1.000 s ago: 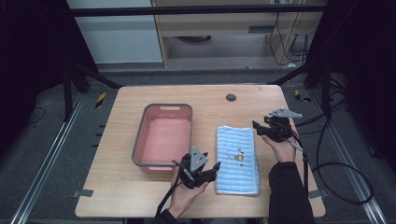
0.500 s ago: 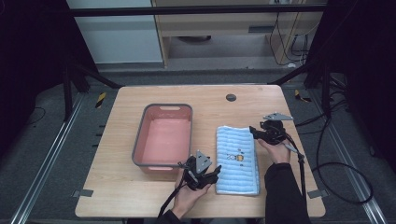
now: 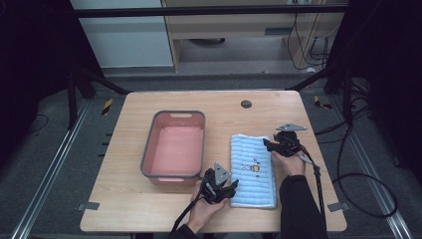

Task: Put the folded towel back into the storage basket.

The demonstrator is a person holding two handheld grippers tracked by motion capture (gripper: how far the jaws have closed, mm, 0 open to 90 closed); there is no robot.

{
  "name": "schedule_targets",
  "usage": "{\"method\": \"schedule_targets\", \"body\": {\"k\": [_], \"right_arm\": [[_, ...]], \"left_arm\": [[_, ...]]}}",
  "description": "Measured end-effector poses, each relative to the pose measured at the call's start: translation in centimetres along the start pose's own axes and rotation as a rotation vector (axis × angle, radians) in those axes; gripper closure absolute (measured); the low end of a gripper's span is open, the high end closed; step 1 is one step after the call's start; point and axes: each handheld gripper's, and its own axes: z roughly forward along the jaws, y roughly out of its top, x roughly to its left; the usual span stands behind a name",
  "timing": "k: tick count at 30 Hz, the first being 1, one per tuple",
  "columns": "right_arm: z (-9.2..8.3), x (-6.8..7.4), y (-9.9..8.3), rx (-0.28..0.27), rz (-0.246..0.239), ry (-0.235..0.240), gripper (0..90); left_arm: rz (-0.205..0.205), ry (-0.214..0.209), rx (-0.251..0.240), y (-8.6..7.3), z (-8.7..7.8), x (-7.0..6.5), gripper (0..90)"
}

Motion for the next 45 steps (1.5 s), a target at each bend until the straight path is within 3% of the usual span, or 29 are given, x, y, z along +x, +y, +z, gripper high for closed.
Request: {"method": "schedule_targets", "body": {"k": [9, 19, 26, 31, 36, 45], "right_arm": [[0.9, -0.1, -0.8, 0.042, 0.016, 0.012, 52.1], [1.8, 0.1, -1.3, 0.087, -0.002, 0.026, 54.4], [2.0, 0.1, -1.5, 0.099, 0.006, 0.034, 57.4], [2.1, 0.2, -1.6, 0.101, 0.004, 0.042, 62.7], [2.0, 0.0, -1.9, 0.087, 0.051, 0.079, 69.2], [2.0, 0.4, -1.9, 0.088, 0.046, 0.087, 81.0]], "left_arm": [[-0.001, -0.011, 0.024, -0.3, 0.7, -0.1, 51.3], [-0.006, -0.019, 0.039, -0.6, 1.2, -0.2, 54.7], [-0.027, -0.029, 0.048, -0.7, 1.4, -0.2, 59.6], [-0.038, -0.037, 0.051, -0.7, 1.5, -0.3, 64.8], [-0.051, -0.047, 0.059, -0.7, 1.6, -0.4, 71.1], [-0.069, -0.028, 0.064, -0.5, 1.7, -0.8, 82.9]]}}
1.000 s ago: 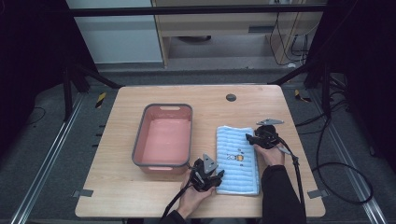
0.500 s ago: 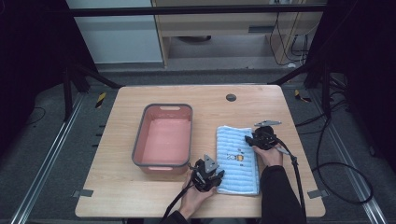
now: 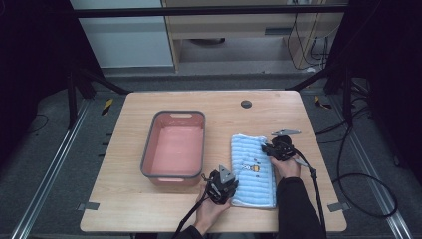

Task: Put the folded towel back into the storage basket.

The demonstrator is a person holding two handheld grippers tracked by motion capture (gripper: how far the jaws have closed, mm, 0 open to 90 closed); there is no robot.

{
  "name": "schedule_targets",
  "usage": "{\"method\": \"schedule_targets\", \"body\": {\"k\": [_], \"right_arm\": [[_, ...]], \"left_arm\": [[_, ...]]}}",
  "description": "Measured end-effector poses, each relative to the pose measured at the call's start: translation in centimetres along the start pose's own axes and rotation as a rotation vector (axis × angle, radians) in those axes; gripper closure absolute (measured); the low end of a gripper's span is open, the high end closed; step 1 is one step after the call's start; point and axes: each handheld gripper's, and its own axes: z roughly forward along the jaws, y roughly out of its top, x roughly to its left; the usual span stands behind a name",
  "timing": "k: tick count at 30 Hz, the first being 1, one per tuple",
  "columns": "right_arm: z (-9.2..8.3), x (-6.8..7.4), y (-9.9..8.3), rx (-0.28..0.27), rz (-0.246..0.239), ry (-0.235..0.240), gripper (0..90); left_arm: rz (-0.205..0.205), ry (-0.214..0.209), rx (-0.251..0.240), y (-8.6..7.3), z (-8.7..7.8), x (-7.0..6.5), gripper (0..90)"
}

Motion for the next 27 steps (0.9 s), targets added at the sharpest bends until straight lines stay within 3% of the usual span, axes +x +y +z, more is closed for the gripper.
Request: {"method": "schedule_targets", "body": {"k": [7, 16, 27], "right_arm": [[-0.2, -0.1, 0.0, -0.011, 0.015, 0.009, 83.2], [-2.0, 0.3, 0.7, -0.063, 0.0, 0.014, 83.4], [-4.4, 1.4, 2.2, -0.123, -0.032, -0.002, 83.4]], "left_arm": [[-0.017, -0.015, -0.01, 0.1, -0.1, 0.3, 86.2], [-0.041, -0.043, -0.057, 0.5, -1.1, 0.4, 86.5], [-0.02, -0.057, -0.106, 1.8, -3.3, 0.2, 86.6]]}}
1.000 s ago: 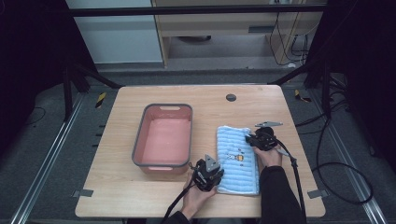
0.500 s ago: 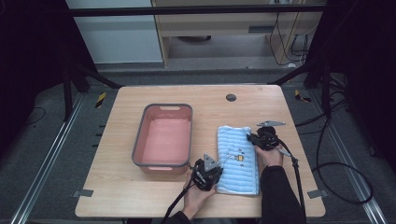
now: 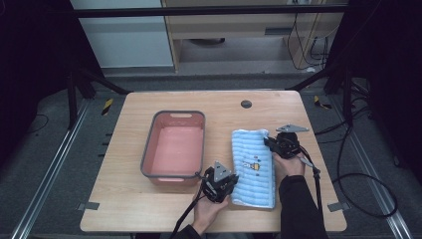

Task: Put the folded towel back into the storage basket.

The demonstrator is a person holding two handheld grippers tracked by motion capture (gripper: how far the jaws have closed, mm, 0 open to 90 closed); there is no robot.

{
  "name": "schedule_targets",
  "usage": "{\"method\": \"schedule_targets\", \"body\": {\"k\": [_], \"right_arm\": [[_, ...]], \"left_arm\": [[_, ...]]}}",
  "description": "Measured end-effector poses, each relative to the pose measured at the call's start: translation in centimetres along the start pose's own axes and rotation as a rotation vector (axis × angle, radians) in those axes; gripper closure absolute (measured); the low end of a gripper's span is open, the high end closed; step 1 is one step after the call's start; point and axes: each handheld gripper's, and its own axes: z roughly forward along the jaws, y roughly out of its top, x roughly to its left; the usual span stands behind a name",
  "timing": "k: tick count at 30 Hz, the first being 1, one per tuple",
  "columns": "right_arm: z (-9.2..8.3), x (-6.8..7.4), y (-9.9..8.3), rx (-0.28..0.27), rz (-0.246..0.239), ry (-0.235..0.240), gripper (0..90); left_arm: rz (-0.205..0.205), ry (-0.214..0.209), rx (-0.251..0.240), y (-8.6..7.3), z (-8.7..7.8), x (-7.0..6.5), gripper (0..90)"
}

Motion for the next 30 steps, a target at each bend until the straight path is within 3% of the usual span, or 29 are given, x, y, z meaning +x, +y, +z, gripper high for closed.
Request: {"method": "schedule_targets", "body": {"k": [21, 30], "right_arm": [[-3.9, 2.4, 3.8, -0.126, -0.048, -0.017, 83.4], [-4.8, 3.6, 5.5, -0.153, -0.057, -0.007, 83.4]], "left_arm": [[0.049, 0.02, -0.078, 2.9, -4.0, 0.4, 86.6], [0.042, 0.026, -0.107, 4.0, -5.9, 1.1, 86.6]]}}
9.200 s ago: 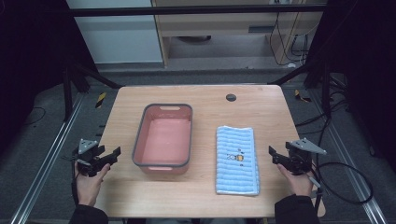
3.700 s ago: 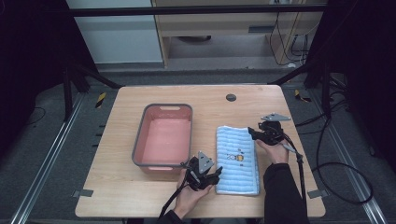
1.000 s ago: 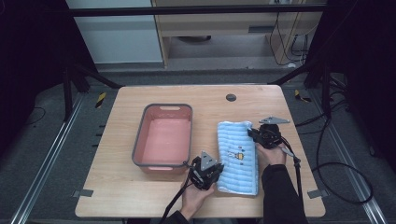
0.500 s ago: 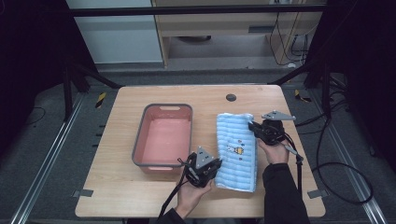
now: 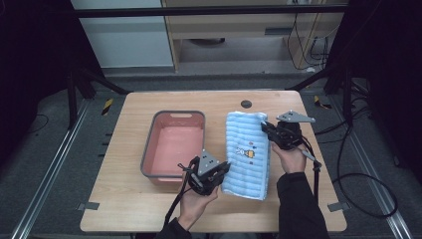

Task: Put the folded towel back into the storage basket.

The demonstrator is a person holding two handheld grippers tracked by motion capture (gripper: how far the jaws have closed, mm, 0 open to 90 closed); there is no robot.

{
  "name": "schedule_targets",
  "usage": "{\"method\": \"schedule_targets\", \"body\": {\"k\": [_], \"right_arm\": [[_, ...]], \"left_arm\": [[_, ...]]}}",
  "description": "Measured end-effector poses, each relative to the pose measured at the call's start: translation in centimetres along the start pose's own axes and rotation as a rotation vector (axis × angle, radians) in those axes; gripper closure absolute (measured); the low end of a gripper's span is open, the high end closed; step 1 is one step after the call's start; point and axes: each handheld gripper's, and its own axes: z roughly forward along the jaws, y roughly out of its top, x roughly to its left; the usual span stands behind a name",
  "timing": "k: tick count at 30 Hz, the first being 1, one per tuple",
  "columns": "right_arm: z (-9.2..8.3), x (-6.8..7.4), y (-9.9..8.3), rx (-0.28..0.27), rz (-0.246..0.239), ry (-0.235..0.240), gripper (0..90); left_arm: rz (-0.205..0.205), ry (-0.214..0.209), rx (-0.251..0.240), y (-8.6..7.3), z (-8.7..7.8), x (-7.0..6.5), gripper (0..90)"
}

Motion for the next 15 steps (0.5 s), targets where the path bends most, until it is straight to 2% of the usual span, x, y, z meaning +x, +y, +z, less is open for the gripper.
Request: {"method": "schedule_targets", "body": {"k": [8, 15], "right_arm": [[-0.7, 1.3, 2.6, -0.034, -0.025, 0.008, 83.4], [-1.0, 2.1, 4.3, -0.056, -0.041, 0.011, 83.4]], "left_arm": [[0.018, 0.007, -0.025, 1.3, -1.5, 0.6, 86.6], [0.014, 0.015, -0.044, 2.2, -2.8, 1.4, 86.6]]}}
